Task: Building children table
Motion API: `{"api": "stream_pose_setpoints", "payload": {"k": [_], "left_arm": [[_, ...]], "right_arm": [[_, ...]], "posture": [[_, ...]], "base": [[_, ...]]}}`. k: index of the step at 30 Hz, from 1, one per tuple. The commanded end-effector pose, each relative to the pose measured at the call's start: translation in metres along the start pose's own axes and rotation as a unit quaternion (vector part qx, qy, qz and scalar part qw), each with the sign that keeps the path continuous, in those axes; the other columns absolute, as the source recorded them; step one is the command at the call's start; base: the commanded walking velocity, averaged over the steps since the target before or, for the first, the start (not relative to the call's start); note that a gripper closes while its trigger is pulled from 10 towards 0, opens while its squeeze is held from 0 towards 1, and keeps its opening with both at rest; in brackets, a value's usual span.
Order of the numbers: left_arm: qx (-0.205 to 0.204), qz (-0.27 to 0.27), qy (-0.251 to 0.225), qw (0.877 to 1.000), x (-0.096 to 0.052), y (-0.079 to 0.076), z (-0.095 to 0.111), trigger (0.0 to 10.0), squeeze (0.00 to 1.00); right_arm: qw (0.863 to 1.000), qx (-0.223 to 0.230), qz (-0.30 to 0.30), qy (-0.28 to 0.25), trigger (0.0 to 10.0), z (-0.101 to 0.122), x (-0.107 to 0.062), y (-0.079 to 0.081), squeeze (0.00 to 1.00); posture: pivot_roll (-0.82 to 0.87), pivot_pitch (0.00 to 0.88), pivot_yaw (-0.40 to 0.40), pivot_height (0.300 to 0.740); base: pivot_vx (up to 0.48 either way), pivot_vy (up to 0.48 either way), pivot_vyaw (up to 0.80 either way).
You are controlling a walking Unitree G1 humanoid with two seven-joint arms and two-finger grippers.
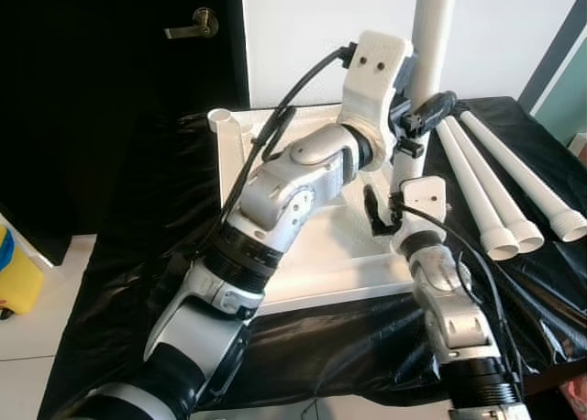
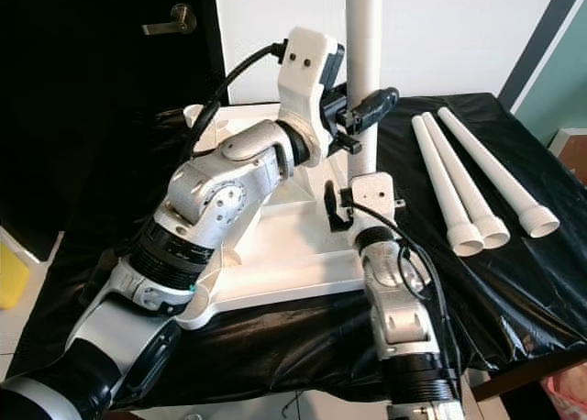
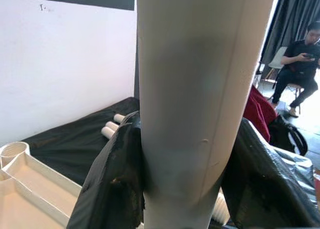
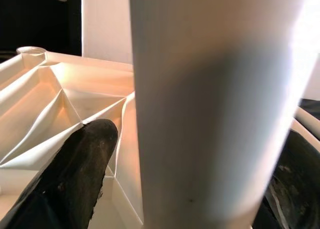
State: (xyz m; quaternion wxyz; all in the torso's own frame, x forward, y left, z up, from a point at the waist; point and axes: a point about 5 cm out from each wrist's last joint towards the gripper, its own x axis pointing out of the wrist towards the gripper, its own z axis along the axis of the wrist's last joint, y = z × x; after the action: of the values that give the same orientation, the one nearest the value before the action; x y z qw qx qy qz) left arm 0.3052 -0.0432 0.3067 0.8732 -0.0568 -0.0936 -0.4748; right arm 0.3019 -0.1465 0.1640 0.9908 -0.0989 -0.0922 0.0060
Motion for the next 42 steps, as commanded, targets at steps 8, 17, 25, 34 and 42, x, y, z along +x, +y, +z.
{"api": "stream_pose_setpoints", "payload": {"k": [8,17,25,34,42], "left_arm": [[0.007,0.067,0.016,0.998,0.010,0.001,0.004,10.0,0.00],[-0.001,0.090,0.008,0.996,0.013,0.002,0.012,10.0,0.00],[-0.004,0.090,0.003,0.996,0.015,0.000,0.016,10.0,0.00],[-0.007,0.090,0.003,0.996,0.016,-0.002,0.017,10.0,0.00],[-0.010,0.085,0.002,0.996,0.016,-0.005,0.018,10.0,0.00]], "right_arm": [[0.994,-0.025,-0.110,0.005,10.0,-0.002,0.007,0.008,0.00],[0.991,-0.053,-0.125,-0.007,10.0,-0.004,0.014,0.014,0.00],[0.990,-0.048,-0.136,-0.002,10.0,-0.009,0.019,0.018,0.00],[0.989,-0.053,-0.140,-0.010,10.0,-0.009,0.026,0.020,0.00],[0.990,-0.038,-0.138,-0.021,2.7,-0.007,0.032,0.022,0.00]], "posture": [[0.00,0.000,-0.028,0.740],[0.01,0.000,-0.039,0.740],[0.02,0.001,-0.044,0.740],[0.03,0.001,-0.045,0.740],[0.03,0.002,-0.045,0.740]], "base": [[0.000,0.000,0.00],[0.000,0.000,0.00],[0.000,0.000,0.00],[0.000,0.000,0.00],[0.000,0.000,0.00]]}}
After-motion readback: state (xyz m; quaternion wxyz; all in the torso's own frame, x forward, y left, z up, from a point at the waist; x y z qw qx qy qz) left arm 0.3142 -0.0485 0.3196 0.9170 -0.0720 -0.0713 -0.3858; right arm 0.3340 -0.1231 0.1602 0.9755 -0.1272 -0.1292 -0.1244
